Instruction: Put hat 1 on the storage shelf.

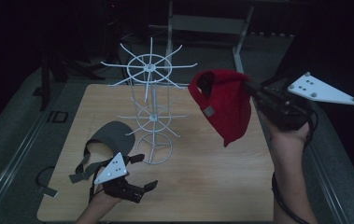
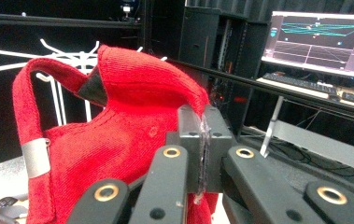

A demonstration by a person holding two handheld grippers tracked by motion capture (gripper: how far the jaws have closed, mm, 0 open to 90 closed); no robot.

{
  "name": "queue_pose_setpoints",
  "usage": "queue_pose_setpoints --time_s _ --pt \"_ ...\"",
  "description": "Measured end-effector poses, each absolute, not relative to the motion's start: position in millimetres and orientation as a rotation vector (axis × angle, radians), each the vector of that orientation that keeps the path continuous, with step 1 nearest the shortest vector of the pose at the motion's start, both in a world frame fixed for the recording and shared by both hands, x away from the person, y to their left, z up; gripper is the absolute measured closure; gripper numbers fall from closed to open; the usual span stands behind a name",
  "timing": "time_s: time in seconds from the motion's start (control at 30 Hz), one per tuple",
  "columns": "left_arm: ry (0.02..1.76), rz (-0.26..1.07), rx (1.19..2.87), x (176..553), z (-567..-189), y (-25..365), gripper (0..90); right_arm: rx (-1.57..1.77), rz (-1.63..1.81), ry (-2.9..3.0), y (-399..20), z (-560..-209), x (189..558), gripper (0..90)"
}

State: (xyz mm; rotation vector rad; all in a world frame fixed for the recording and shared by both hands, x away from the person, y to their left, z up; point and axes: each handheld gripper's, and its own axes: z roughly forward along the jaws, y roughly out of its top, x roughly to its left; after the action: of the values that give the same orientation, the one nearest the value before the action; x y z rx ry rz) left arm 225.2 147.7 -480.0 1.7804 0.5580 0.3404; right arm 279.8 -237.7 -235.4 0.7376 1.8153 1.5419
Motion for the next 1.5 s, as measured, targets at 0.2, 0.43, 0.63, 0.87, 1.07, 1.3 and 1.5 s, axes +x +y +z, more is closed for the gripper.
queue_pose_setpoints --time_s 0.2,0.43,0.63,0.87,1.07,1.3,1.5 --pt "0.602 0.335 1.785 226.4 -494.7 150.0 5.2 0.72 1.552 1.828 -226.8 -228.5 282.0 89.1" --pt "0.632 0.328 1.775 227.0 -500.9 154.0 5.2 0.69 1.501 1.865 -213.6 -232.2 283.5 89.1" --pt "0.647 0.329 1.765 227.0 -502.5 156.9 5.2 0.695 1.477 1.89 -209.1 -244.4 284.9 89.1" --pt "0.66 0.315 1.764 227.0 -508.3 157.4 5.2 0.692 1.488 1.925 -209.3 -259.5 281.9 89.0" --pt "0.668 0.313 1.757 226.8 -510.7 158.7 5.2 0.701 1.529 1.961 -214.9 -275.6 280.3 88.7" --pt "0.684 0.304 1.756 227.2 -514.3 160.3 5.2 0.717 1.559 1.969 -225.9 -288.2 276.2 87.4" --pt "0.69 0.306 1.763 227.9 -515.8 160.6 5.3 0.718 1.605 1.998 -234.2 -296.3 271.2 65.2"
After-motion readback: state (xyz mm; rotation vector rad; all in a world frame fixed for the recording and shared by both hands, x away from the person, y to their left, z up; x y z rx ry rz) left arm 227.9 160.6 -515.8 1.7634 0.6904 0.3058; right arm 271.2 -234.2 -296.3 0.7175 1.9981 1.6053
